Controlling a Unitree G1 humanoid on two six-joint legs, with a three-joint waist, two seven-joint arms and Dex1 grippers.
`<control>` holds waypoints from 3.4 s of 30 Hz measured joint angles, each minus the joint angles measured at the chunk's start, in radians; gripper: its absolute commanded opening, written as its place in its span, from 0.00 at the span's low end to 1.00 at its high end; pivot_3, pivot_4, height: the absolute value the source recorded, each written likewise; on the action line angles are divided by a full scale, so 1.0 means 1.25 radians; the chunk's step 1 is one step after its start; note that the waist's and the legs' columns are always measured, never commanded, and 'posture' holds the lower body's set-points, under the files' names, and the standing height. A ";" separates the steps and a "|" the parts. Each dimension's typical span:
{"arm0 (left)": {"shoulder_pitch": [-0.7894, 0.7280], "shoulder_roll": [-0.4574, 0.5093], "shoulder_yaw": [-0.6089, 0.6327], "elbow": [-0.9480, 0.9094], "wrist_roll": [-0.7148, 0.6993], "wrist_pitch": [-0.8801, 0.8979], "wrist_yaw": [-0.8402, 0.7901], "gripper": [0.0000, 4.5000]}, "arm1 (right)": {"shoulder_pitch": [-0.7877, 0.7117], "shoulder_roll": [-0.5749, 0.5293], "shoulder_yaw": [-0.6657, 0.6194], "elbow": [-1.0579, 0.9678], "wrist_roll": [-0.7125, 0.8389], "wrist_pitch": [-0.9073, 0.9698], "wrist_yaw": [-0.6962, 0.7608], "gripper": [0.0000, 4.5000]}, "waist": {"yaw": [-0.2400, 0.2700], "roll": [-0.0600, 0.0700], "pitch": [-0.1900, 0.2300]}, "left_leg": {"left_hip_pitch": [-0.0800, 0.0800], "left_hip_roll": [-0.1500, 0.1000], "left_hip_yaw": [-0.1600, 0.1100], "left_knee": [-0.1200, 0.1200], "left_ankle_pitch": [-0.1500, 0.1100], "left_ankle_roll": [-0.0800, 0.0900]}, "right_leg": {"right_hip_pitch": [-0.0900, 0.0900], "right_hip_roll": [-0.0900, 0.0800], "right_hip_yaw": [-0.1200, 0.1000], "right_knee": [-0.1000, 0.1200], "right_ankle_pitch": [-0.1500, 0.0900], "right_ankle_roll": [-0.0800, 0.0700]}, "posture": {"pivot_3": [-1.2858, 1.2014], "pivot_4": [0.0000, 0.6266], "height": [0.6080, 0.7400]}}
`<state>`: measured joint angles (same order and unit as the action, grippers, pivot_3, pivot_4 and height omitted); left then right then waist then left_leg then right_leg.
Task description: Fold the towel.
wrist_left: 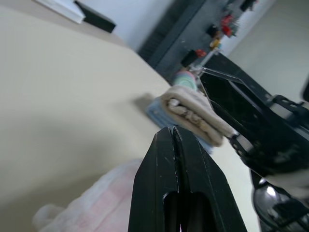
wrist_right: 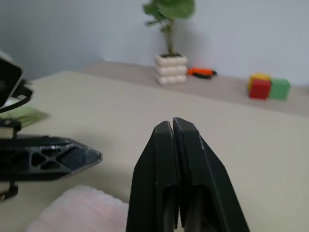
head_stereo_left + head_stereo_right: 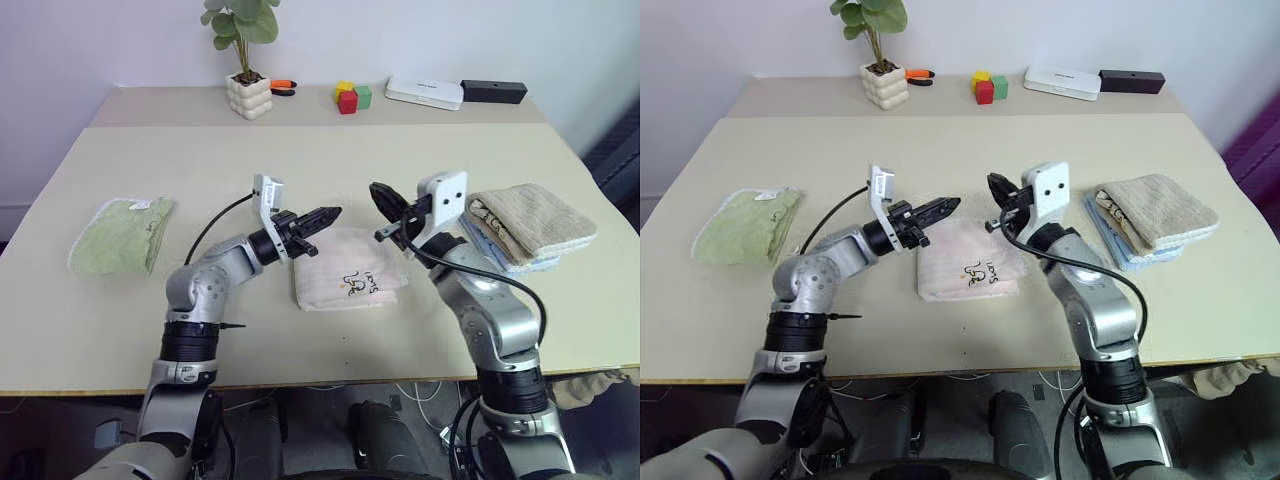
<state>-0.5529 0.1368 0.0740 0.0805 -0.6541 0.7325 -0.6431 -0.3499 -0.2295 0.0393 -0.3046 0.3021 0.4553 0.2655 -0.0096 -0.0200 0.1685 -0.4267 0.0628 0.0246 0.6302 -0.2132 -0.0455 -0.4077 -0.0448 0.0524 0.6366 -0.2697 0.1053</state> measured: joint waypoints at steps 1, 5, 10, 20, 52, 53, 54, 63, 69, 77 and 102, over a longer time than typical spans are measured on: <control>0.004 -0.002 -0.010 0.002 0.011 -0.007 0.003 0.00 | 0.007 0.011 0.002 0.007 -0.012 0.002 -0.016 0.00 | -0.001 0.000 0.000 | 0.000 0.000 0.000 0.000 0.000 0.000 | 0.000 0.000 0.000 0.000 0.000 0.000 | 0.52 0.24 1.00; 0.018 -0.014 -0.035 0.005 0.039 -0.031 0.012 0.00 | 0.043 0.039 0.023 0.044 -0.054 0.010 -0.059 0.00 | -0.002 0.000 0.000 | 0.000 0.000 0.000 0.000 0.000 0.000 | 0.000 0.000 0.000 0.000 0.000 0.000 | 0.52 0.24 1.00; 0.059 -0.015 -0.048 0.032 0.064 -0.054 0.012 0.00 | 0.100 0.065 0.060 0.054 -0.109 0.015 -0.093 0.00 | -0.003 0.000 0.000 | 0.000 0.000 0.000 -0.001 0.000 0.000 | 0.000 0.000 0.000 0.000 0.000 0.000 | 0.52 0.24 1.00; 0.078 -0.001 -0.056 0.085 0.115 -0.108 0.008 0.00 | 0.152 0.049 0.118 0.062 -0.201 -0.024 -0.095 0.00 | -0.002 0.000 0.000 | 0.000 0.000 0.000 0.000 0.000 0.000 | 0.000 0.000 0.000 0.000 0.000 0.000 | 0.52 0.24 1.00; 0.085 0.084 0.027 0.015 0.051 -0.037 -0.025 0.99 | 0.107 0.045 -0.041 0.091 -0.160 -0.080 -0.088 1.00 | -0.005 0.000 -0.001 | 0.000 0.000 0.000 -0.001 0.000 0.000 | 0.000 0.000 0.000 0.001 0.000 0.000 | 0.52 0.24 1.00; 0.082 0.091 0.044 0.004 0.029 -0.015 -0.021 0.99 | 0.100 0.040 -0.048 0.091 -0.159 -0.080 -0.085 1.00 | -0.005 0.000 -0.001 | 0.001 0.000 0.000 -0.001 0.000 0.000 | 0.000 0.000 0.000 0.001 0.000 0.000 | 0.52 0.24 1.00; 0.075 0.102 0.069 -0.008 0.002 0.018 -0.013 0.99 | 0.092 0.034 -0.054 0.091 -0.159 -0.081 -0.080 1.00 | -0.005 0.000 -0.001 | 0.001 0.000 0.000 -0.001 0.000 0.000 | 0.000 0.000 0.000 0.001 0.000 0.000 | 0.52 0.24 1.00; 0.060 0.191 0.207 -0.046 -0.201 0.279 0.050 0.99 | 0.067 0.022 -0.062 0.092 -0.134 -0.092 -0.023 1.00 | -0.006 0.000 -0.001 | 0.001 0.000 0.000 -0.001 0.000 0.000 | -0.001 0.000 0.000 0.002 0.000 0.000 | 0.52 0.24 1.00; 0.103 0.252 0.274 -0.027 -0.313 0.495 0.097 0.99 | 0.057 -0.015 -0.067 0.047 0.003 -0.071 0.136 1.00 | -0.005 -0.001 0.000 | 0.001 0.000 -0.001 0.000 0.000 0.000 | -0.002 0.000 0.000 0.007 -0.001 0.001 | 0.52 0.24 1.00; 0.054 0.256 0.337 0.138 -0.382 0.663 0.130 0.99 | 0.058 -0.057 -0.058 0.024 0.062 -0.036 0.211 1.00 | -0.004 -0.001 -0.001 | 0.001 0.000 -0.001 0.000 0.000 0.000 | -0.003 0.000 -0.001 0.008 -0.001 0.000 | 0.52 0.24 1.00; -0.031 0.200 0.265 0.297 -0.366 0.699 0.157 0.99 | 0.073 -0.059 -0.027 0.020 0.051 -0.037 0.198 1.00 | -0.002 -0.001 -0.001 | 0.001 0.000 -0.001 0.000 0.000 0.000 | -0.003 -0.001 -0.001 0.008 -0.001 0.000 | 0.52 0.24 1.00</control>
<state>-0.5914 0.3871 0.4055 0.4514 -1.1121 1.6057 -0.4471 -0.2582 -0.3031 0.0055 -0.2802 0.3663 0.4094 0.5136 -0.0126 -0.0206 0.1678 -0.4252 0.0624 0.0235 0.6298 -0.2132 -0.0458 -0.4110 -0.0456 0.0516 0.6469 -0.2708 0.1058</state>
